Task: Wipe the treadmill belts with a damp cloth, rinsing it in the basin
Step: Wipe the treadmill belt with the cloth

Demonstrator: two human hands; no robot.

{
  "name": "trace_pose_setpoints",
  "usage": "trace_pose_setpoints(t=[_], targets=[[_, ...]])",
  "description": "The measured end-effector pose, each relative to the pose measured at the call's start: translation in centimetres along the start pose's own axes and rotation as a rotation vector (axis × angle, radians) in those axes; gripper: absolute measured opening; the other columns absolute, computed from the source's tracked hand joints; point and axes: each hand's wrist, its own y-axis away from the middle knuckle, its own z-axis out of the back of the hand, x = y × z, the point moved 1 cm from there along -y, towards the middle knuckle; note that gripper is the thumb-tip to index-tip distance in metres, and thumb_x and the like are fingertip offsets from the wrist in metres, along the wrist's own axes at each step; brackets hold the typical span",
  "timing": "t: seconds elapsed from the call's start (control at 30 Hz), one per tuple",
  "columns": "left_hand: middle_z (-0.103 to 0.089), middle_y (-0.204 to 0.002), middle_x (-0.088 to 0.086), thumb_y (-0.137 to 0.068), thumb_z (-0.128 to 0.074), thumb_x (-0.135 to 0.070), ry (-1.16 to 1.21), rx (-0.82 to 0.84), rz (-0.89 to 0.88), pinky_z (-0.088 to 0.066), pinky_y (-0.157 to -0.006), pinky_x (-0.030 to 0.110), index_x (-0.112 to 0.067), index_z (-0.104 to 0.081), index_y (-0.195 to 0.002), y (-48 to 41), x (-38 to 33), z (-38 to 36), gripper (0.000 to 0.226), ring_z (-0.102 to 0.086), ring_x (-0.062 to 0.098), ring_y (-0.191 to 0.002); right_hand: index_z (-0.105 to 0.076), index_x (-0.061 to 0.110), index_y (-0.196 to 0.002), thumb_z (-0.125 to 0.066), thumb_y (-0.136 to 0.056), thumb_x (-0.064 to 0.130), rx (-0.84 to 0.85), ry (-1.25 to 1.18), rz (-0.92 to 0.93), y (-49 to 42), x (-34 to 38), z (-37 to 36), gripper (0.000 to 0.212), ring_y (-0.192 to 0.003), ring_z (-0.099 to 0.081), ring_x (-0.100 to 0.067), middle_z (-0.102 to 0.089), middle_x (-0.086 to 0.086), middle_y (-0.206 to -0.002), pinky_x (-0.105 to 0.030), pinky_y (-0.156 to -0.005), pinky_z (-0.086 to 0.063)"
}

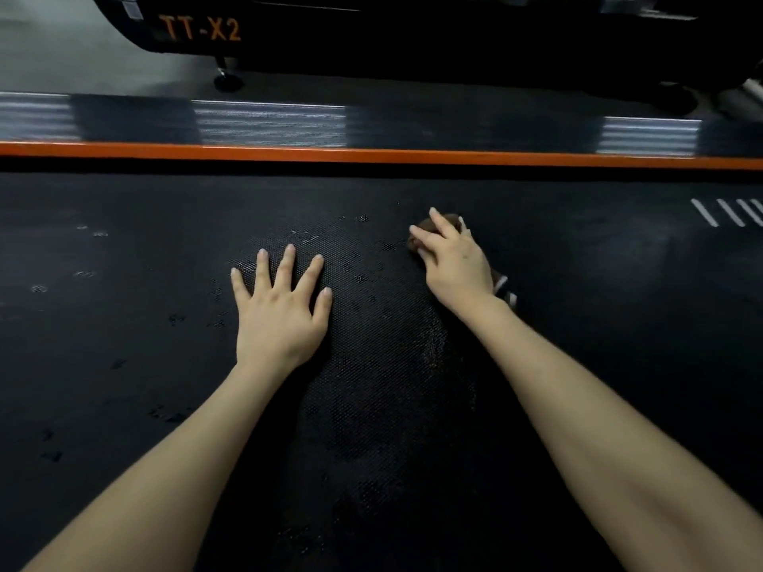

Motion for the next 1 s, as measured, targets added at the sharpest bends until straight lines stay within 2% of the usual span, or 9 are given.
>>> trace_pose_setpoints(t=[0.1,0.17,0.27,0.33,0.47,0.53,0.67,0.77,1.0], targets=[[-0.010,-0.160,0.003,-0.098,-0.022,-0.051,0.016,-0.010,-0.003,0.004,-0.114,0.056,-0.035,-0.019,-0.150,-0.1,0.0,0.0,0.054,0.001,0.031,-0.146,-0.060,0.020,-0.125,-0.049,-0.088,0.014,-0.002,0.008,0.302,4.7,2.6,-0.9,0.039,-0.124,-0.042,-0.049,-0.041,-0.012,-0.146,-0.046,-0.108,-0.030],[-0.013,-0.159,0.004,-0.098,-0.020,-0.051,0.008,-0.028,-0.006,0.002,-0.114,0.056,-0.035,-0.021,-0.149,-0.1,0.0,0.0,0.053,-0.001,0.032,-0.146,-0.061,0.019,-0.124,-0.044,-0.082,0.014,0.113,-0.029,0.574,9.5,3.6,-0.7,0.045,-0.122,-0.045,-0.050,-0.045,-0.012,-0.143,-0.050,-0.103,-0.033],[-0.014,-0.159,0.004,-0.096,-0.018,-0.052,0.004,-0.029,-0.006,0.002,-0.114,0.056,-0.036,-0.022,-0.149,0.0,0.1,-0.1,0.055,-0.003,0.032,-0.146,-0.059,0.024,-0.127,-0.038,-0.081,0.019,0.183,-0.006,0.726,9.3,1.7,0.3,0.051,-0.123,-0.048,-0.041,-0.044,-0.008,-0.144,-0.051,-0.101,-0.036],[-0.014,-0.159,0.003,-0.098,-0.021,-0.050,0.011,-0.016,0.000,0.003,-0.114,0.056,-0.036,-0.021,-0.149,0.0,0.1,-0.1,0.053,-0.002,0.032,-0.146,-0.057,0.023,-0.129,-0.039,-0.086,0.017,0.099,0.027,0.561,5.2,0.0,0.4,0.047,-0.123,-0.048,-0.042,-0.041,-0.009,-0.146,-0.055,-0.103,-0.036],[-0.012,-0.159,0.003,-0.097,-0.022,-0.051,0.002,0.001,0.009,0.004,-0.114,0.056,-0.036,-0.019,-0.150,0.0,-0.2,0.0,0.054,0.000,0.031,-0.146,-0.048,0.030,-0.137,-0.043,-0.098,0.024,-0.026,0.015,-0.053,-2.4,-0.7,0.1,0.039,-0.139,-0.023,-0.039,-0.024,0.002,-0.155,-0.042,-0.112,-0.024],[-0.012,-0.159,0.003,-0.097,-0.022,-0.050,0.010,-0.001,0.007,0.004,-0.114,0.056,-0.034,-0.020,-0.150,-0.1,-0.1,0.0,0.055,0.000,0.031,-0.146,-0.049,0.029,-0.135,-0.043,-0.097,0.025,-0.047,0.022,-0.067,-2.2,1.4,-1.1,0.039,-0.138,-0.022,-0.042,-0.024,0.000,-0.155,-0.040,-0.113,-0.022],[-0.010,-0.160,0.000,-0.098,-0.020,-0.051,0.022,-0.011,0.029,0.003,-0.115,0.053,-0.020,-0.017,-0.152,0.0,-0.1,0.2,0.062,0.001,0.028,-0.147,-0.054,0.027,-0.131,-0.039,-0.092,0.030,0.055,-0.019,0.343,4.6,4.9,-2.4,0.042,-0.131,-0.033,-0.047,-0.033,-0.003,-0.151,-0.050,-0.103,-0.039],[-0.007,-0.160,-0.001,-0.097,-0.016,-0.051,0.018,0.003,0.032,0.005,-0.115,0.052,-0.015,-0.014,-0.152,0.1,0.0,0.3,0.065,0.004,0.026,-0.147,-0.055,0.027,-0.130,-0.040,-0.091,0.029,0.121,-0.026,0.517,6.0,3.2,-1.2,0.043,-0.128,-0.042,-0.044,-0.038,-0.004,-0.148,-0.050,-0.102,-0.038],[-0.006,-0.160,-0.001,-0.093,-0.008,-0.054,0.023,0.014,0.031,0.006,-0.116,0.053,-0.017,-0.013,-0.152,0.0,-0.1,0.2,0.069,0.004,0.027,-0.147,-0.043,0.030,-0.139,-0.040,-0.099,0.025,-0.023,0.043,-0.091,-4.1,2.1,-1.8,0.041,-0.141,-0.015,-0.040,-0.019,0.001,-0.157,-0.043,-0.115,-0.017]])
